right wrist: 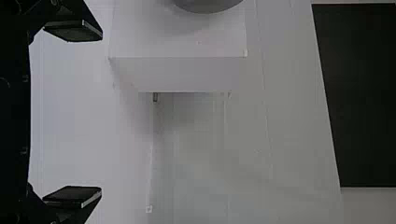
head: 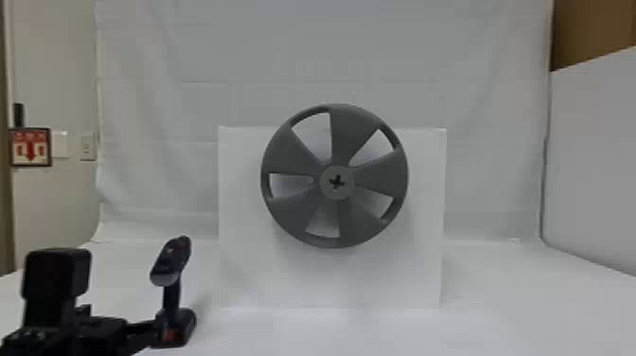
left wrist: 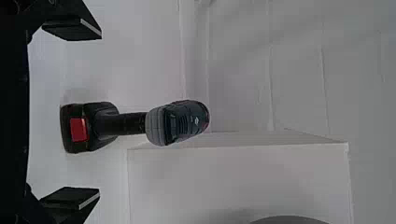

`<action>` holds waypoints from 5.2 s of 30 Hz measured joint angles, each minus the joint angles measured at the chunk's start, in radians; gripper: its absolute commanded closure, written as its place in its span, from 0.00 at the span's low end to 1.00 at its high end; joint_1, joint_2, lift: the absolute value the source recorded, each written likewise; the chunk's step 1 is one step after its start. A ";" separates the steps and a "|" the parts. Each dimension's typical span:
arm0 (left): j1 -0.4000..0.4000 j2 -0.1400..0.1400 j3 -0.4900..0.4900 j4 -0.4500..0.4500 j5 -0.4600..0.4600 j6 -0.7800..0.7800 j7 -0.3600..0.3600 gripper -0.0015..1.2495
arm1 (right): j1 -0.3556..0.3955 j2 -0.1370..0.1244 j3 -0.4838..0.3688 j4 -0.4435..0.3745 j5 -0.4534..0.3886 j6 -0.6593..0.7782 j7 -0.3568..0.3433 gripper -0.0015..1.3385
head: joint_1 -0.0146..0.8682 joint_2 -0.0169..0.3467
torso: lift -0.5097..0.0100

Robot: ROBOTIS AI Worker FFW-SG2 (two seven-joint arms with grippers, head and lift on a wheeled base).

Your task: Grasp the drill and bring into the middle of wheel

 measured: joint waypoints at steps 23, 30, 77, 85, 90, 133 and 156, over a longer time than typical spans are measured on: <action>-0.110 -0.001 -0.043 0.308 0.129 -0.223 0.101 0.09 | 0.004 -0.002 0.011 0.000 0.011 0.009 0.000 0.10 | 0.08 0.13 | 0.21; -0.137 -0.001 -0.068 0.372 0.140 -0.268 0.139 0.09 | 0.005 -0.002 0.014 0.000 0.017 0.012 0.000 0.10 | 0.08 0.13 | 0.21; -0.234 -0.021 -0.142 0.608 0.090 -0.454 0.265 0.09 | 0.004 -0.003 0.041 0.001 0.049 0.021 0.000 0.10 | 0.08 0.13 | 0.21; -0.241 -0.024 -0.141 0.623 0.078 -0.467 0.272 0.10 | 0.004 -0.003 0.042 0.001 0.049 0.021 0.000 0.10 | 0.08 0.13 | 0.21; -0.245 -0.025 -0.139 0.632 0.076 -0.473 0.273 0.12 | 0.003 -0.003 0.044 0.001 0.051 0.021 0.000 0.10 | 0.08 0.13 | 0.21; -0.211 -0.024 -0.151 0.625 0.082 -0.564 0.323 0.95 | 0.011 0.011 0.038 0.002 0.060 0.025 0.000 0.10 | 0.08 0.13 | 0.21; -0.119 0.042 -0.111 0.166 0.109 -0.218 0.224 0.95 | 0.015 0.004 0.001 0.002 0.047 0.026 0.000 0.10 | 0.08 0.13 | 0.21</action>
